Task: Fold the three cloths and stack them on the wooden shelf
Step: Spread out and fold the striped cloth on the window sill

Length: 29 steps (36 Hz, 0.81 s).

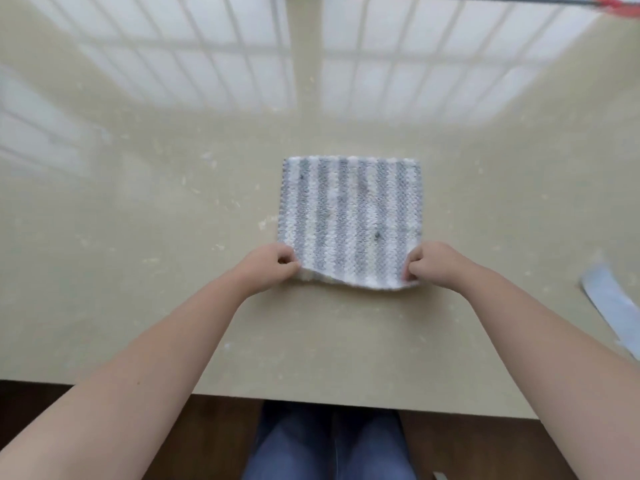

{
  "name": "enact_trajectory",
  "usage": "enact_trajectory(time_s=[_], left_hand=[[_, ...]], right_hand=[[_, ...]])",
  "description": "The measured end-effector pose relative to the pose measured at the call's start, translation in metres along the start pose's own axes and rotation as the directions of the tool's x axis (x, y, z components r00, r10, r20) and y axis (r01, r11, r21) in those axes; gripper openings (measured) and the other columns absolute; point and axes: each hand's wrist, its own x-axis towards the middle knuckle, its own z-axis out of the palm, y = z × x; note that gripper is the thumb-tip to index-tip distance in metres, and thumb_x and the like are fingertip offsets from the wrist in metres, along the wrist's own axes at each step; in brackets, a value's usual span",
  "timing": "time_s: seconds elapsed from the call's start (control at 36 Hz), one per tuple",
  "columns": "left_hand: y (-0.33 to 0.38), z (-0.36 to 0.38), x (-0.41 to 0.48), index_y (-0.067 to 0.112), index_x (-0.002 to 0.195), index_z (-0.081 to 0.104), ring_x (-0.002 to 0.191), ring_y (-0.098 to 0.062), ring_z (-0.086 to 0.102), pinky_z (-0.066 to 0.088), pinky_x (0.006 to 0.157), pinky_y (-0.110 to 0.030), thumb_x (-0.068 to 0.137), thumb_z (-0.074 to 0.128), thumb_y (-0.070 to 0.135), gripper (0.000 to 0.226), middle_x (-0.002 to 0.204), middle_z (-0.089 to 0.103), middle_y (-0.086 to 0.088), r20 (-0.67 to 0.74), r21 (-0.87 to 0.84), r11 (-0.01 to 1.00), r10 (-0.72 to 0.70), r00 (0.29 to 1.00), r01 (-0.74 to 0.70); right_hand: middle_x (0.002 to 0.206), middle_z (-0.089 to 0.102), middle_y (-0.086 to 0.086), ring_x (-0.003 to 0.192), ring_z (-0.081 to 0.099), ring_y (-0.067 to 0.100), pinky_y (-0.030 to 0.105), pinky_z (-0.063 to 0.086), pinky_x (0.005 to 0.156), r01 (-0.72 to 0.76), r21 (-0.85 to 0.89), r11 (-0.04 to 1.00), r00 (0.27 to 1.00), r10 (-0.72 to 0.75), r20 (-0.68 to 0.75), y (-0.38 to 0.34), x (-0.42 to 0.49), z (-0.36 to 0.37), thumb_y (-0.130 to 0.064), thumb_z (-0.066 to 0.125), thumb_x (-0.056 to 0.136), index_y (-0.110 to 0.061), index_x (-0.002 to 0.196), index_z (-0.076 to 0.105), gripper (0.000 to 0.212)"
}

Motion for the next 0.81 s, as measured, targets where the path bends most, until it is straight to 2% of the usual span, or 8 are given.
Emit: enact_trajectory(time_s=[0.06,0.11,0.25,0.42,0.53,0.61,0.69,0.81], left_hand=[[0.001,0.004,-0.003,0.019,0.068,0.060,0.074,-0.019,0.052,0.038,0.066,-0.026,0.095,0.050,0.023,0.029,0.071,0.058,0.000,0.036,0.047,0.999,-0.008,0.999,0.006],[0.001,0.008,-0.009,0.015,0.078,0.069,0.081,-0.022,0.058,0.042,0.073,-0.028,0.096,0.047,0.025,0.030,0.083,0.064,-0.006,0.051,0.105,0.994,-0.018,0.999,0.012],[-0.005,0.029,-0.021,0.022,0.105,0.067,0.105,-0.020,0.052,0.045,0.089,-0.035,0.093,0.050,0.027,0.021,0.110,0.054,-0.003,0.077,0.359,0.933,-0.013,0.997,-0.016],[-0.008,0.049,-0.039,0.026,0.110,0.064,0.108,-0.019,0.051,0.043,0.090,-0.030,0.094,0.046,0.027,0.024,0.113,0.050,-0.001,0.095,0.327,0.945,-0.049,0.994,0.015],[-0.007,0.051,-0.044,0.027,0.104,0.066,0.102,-0.017,0.055,0.045,0.090,-0.032,0.092,0.048,0.032,0.022,0.108,0.053,0.001,0.115,0.319,0.947,-0.060,0.992,0.020],[0.003,0.042,-0.040,0.025,0.090,0.066,0.094,-0.017,0.058,0.047,0.083,-0.032,0.088,0.050,0.033,0.018,0.096,0.057,0.002,0.023,0.310,0.950,-0.038,0.999,0.029],[0.017,0.035,-0.030,0.019,0.090,0.064,0.091,-0.019,0.056,0.043,0.078,-0.030,0.087,0.051,0.028,0.016,0.095,0.057,0.001,-0.204,0.305,0.952,0.053,0.977,0.012],[0.036,0.036,-0.003,0.005,0.093,0.066,0.085,-0.031,0.061,0.044,0.073,-0.035,0.081,0.056,0.009,0.016,0.091,0.063,-0.009,-0.506,0.321,0.938,0.285,0.814,-0.129]], right_hand=[[0.098,0.070,0.011,0.091,0.061,0.022,0.027,0.046,0.079,-0.010,0.006,1.000,0.999,0.009,0.034,0.003,-0.004,0.008,-0.003,0.052,0.081,-0.007,0.090,0.071,0.021],[0.099,0.069,0.010,0.087,0.059,0.019,0.027,0.046,0.078,-0.004,0.000,1.000,0.999,0.004,0.046,0.007,-0.009,0.017,-0.005,0.050,0.082,-0.008,0.093,0.069,0.022],[0.098,0.066,0.005,0.095,0.059,0.023,0.029,0.045,0.080,0.029,-0.081,0.996,1.000,-0.028,0.013,0.016,-0.022,0.039,-0.013,0.049,0.084,-0.017,0.087,0.060,0.013],[0.086,0.058,-0.003,0.084,0.055,0.018,0.029,0.043,0.072,0.047,-0.107,0.993,0.999,-0.050,-0.023,0.025,-0.035,0.054,-0.015,0.047,0.083,-0.023,0.083,0.053,0.010],[0.084,0.057,-0.006,0.082,0.054,0.016,0.027,0.041,0.070,0.049,-0.071,0.996,0.999,-0.048,0.010,0.029,-0.041,0.056,-0.014,0.047,0.083,-0.023,0.084,0.054,0.011],[0.086,0.058,-0.004,0.084,0.056,0.017,0.029,0.044,0.073,0.061,-0.101,0.993,0.998,-0.058,0.033,0.020,-0.039,0.047,-0.017,0.046,0.086,-0.022,0.088,0.054,0.010],[0.093,0.055,-0.002,0.089,0.055,0.019,0.029,0.041,0.071,0.127,-0.135,0.983,0.979,-0.145,-0.140,0.001,-0.031,0.034,-0.018,0.043,0.091,-0.018,0.097,0.054,0.013],[0.114,0.052,0.006,0.103,0.050,0.022,0.028,0.036,0.080,0.243,-0.190,0.951,0.834,-0.305,-0.459,-0.031,-0.010,0.032,-0.013,0.041,0.093,-0.008,0.123,0.050,0.032]])
